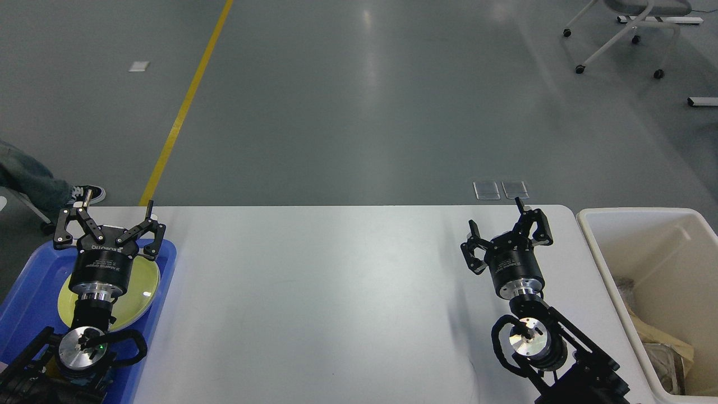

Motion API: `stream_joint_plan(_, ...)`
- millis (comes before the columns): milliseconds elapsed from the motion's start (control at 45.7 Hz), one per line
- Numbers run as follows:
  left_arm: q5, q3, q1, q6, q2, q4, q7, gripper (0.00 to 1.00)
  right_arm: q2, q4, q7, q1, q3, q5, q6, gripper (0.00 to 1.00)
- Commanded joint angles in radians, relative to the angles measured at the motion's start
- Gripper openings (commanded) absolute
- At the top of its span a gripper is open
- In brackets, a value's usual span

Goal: Tidy desktop

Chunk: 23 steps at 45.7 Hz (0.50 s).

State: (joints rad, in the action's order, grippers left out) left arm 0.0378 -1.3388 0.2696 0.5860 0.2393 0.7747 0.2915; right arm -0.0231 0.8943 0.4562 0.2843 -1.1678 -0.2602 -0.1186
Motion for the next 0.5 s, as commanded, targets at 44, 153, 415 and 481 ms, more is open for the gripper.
stream_joint_plan(44, -0.001, 0.0, 0.0, 0.0, 0.0, 0.0, 0.0, 0.96, 0.0, 0.003, 0.018, -0.001, -0.001, 0.001, 0.005, 1.0)
stream_joint_plan(153, -0.001, 0.001, -0.001, 0.0, 0.0, 0.0, 0.0, 0.96, -0.001, 0.003, 0.015, -0.001, -0.001, 0.006, 0.001, 1.0)
stream_joint_plan(415, -0.001, 0.001, 0.0, 0.0, 0.0, 0.0, 0.0, 0.96, -0.001, 0.0, 0.009, 0.001, 0.0, 0.009, -0.004, 1.0)
stream_joint_plan(481, 0.001, 0.0, -0.001, 0.0, 0.0, 0.0, 0.0, 0.96, -0.001, 0.0, 0.009, 0.001, 0.0, 0.01, -0.006, 1.0)
